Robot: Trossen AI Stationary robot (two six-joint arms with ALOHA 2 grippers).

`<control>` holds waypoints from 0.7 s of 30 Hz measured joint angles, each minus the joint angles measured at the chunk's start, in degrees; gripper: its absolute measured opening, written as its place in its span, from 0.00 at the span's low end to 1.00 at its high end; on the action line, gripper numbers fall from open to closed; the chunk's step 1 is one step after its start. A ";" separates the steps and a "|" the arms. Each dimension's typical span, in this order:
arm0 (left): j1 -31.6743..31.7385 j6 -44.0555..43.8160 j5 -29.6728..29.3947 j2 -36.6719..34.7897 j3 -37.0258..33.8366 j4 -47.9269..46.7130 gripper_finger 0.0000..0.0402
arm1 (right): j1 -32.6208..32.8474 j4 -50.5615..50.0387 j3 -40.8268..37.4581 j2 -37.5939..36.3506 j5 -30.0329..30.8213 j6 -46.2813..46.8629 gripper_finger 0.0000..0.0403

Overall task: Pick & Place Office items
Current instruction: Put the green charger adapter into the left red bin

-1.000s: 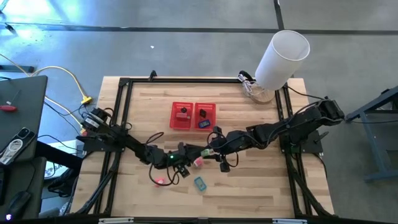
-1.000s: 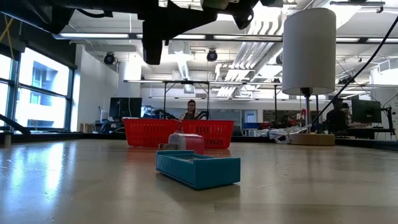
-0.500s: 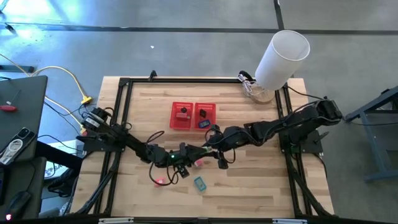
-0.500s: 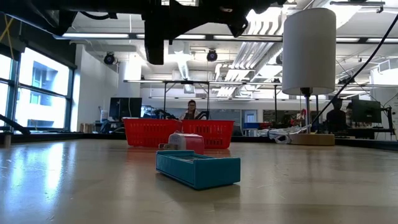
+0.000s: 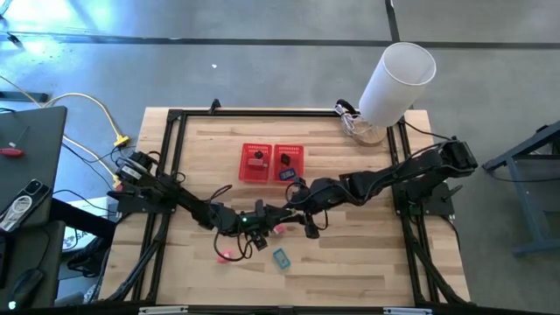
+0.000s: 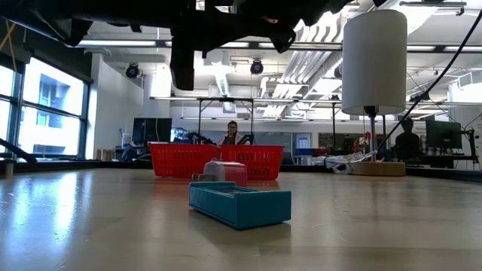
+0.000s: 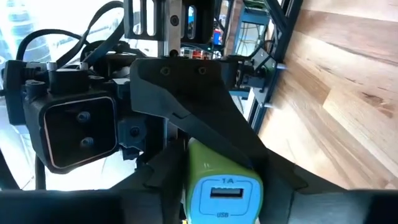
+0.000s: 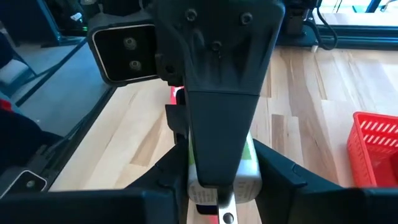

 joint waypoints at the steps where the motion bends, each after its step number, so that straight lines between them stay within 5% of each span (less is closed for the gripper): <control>1: 0.01 -0.41 -0.03 -0.02 0.00 -0.06 0.33 | -0.01 0.05 0.00 0.00 -0.13 0.09 0.30; 8: -0.06 -8.36 -3.37 -0.02 0.11 -0.17 0.31 | -0.07 -0.15 -0.02 0.04 0.43 0.46 0.40; 14: -1.67 -26.47 -5.58 -0.02 0.09 0.46 0.31 | 0.12 -0.64 -0.02 -0.18 5.27 3.13 0.47; 21: -2.62 -30.98 -13.25 -0.02 0.11 0.27 0.31 | -0.34 -2.30 0.00 -0.83 7.61 2.43 0.54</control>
